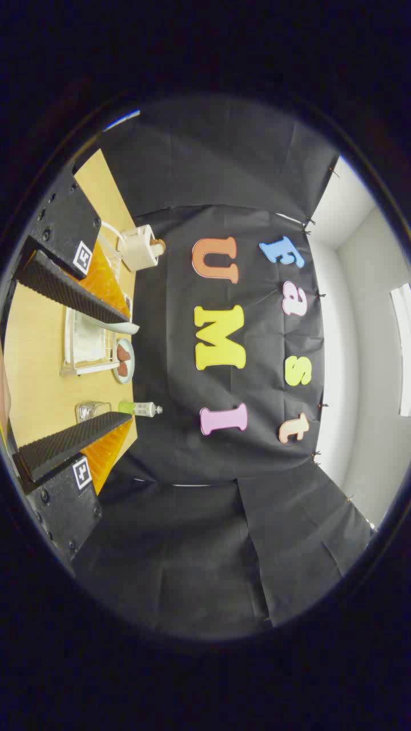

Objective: Take the plate from the dish rack, then take the spoon from the basket and place it into the plate.

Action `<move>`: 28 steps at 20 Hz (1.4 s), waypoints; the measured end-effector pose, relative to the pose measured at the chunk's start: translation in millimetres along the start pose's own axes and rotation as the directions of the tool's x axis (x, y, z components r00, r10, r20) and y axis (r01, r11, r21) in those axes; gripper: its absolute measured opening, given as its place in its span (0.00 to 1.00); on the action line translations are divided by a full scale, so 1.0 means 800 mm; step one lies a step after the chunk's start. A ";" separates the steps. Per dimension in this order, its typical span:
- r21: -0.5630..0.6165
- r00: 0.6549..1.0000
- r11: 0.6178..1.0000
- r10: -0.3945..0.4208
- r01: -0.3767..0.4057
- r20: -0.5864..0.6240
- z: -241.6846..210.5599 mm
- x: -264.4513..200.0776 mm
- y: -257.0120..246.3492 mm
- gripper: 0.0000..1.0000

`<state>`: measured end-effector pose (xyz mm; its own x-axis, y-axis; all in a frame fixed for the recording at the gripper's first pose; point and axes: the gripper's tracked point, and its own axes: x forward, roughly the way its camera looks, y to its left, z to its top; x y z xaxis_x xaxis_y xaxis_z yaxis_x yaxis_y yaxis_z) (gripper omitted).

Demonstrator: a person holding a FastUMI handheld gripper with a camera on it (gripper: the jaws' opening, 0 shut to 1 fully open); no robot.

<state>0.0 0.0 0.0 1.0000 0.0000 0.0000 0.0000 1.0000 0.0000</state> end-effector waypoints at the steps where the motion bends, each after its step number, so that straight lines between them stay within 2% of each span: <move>1: 0.008 1.000 1.000 0.003 -0.003 -0.002 -0.001 -0.001 0.000 1.00; 15: 0.010 1.000 1.000 0.019 -0.019 -0.002 -0.004 0.000 0.008 0.99; 20: 0.040 0.994 0.998 0.051 -0.048 -0.099 -0.005 0.031 0.028 1.00; 23: 0.000 0.984 0.998 0.057 -0.058 -0.171 -0.003 0.068 0.040 1.00; 26: -0.037 0.956 0.996 0.061 -0.075 -0.288 -0.009 0.113 0.053 1.00; 28: -0.032 0.922 0.997 0.056 -0.074 -0.383 -0.010 0.149 0.059 1.00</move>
<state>119.1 47.5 -8.3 0.9220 0.0560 -0.3831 -0.0737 0.9968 -0.0316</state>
